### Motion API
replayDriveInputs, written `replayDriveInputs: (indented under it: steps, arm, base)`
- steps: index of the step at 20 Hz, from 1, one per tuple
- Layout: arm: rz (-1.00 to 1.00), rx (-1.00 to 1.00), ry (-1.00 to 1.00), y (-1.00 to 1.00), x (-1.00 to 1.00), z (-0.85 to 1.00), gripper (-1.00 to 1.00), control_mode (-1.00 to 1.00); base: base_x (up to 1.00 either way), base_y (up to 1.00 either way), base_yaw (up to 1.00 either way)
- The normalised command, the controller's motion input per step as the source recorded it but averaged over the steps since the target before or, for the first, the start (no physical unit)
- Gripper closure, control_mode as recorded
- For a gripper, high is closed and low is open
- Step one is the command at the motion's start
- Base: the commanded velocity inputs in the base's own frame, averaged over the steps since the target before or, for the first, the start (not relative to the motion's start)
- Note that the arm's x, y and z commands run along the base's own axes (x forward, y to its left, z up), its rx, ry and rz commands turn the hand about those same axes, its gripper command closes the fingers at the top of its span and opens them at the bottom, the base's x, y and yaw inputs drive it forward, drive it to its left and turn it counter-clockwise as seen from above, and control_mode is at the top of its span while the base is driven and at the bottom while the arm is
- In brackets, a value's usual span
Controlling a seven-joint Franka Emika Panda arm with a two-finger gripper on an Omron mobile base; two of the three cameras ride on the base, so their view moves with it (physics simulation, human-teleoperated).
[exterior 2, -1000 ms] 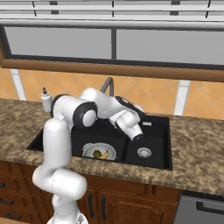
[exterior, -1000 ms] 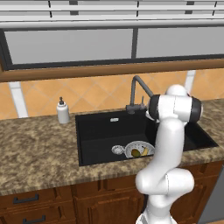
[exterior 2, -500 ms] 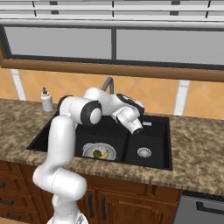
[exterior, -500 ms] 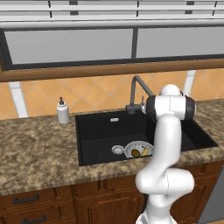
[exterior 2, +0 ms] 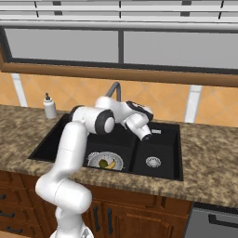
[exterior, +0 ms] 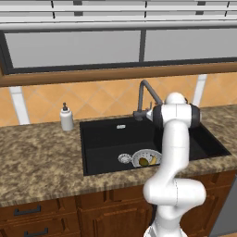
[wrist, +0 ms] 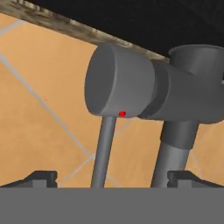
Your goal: Put the colander in the sink, put the banana, mango in the colander, and turn on the sink faucet and pour water over the colander.
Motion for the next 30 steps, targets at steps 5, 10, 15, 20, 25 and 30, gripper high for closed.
replayDriveInputs:
  steps: [5,10,15,20,25,30]
  arm:
    - [0.01,0.03,0.00,-0.12,0.26,-0.16,-1.00,-1.00]
    - [0.15,0.24,-0.05,-0.82,-0.41,-0.01,-1.00,-1.00]
    - [0.10,0.12,-0.01,-0.12,0.00,-0.03,-1.00,-1.00]
    - [0.14,0.00,0.01,0.43,0.09,-0.01,-1.00,-1.00]
    - [0.20,0.00,0.00,0.29,0.00,0.00,-1.00,-1.00]
    - [0.14,0.00,0.00,0.03,0.06,0.02,-1.00,-1.00]
  base:
    - [0.00,0.00,0.00]
    - [0.00,0.00,0.00]
    - [0.00,0.00,0.00]
    - [0.00,0.00,0.00]
    - [0.00,0.00,0.00]
    - [0.00,0.00,0.00]
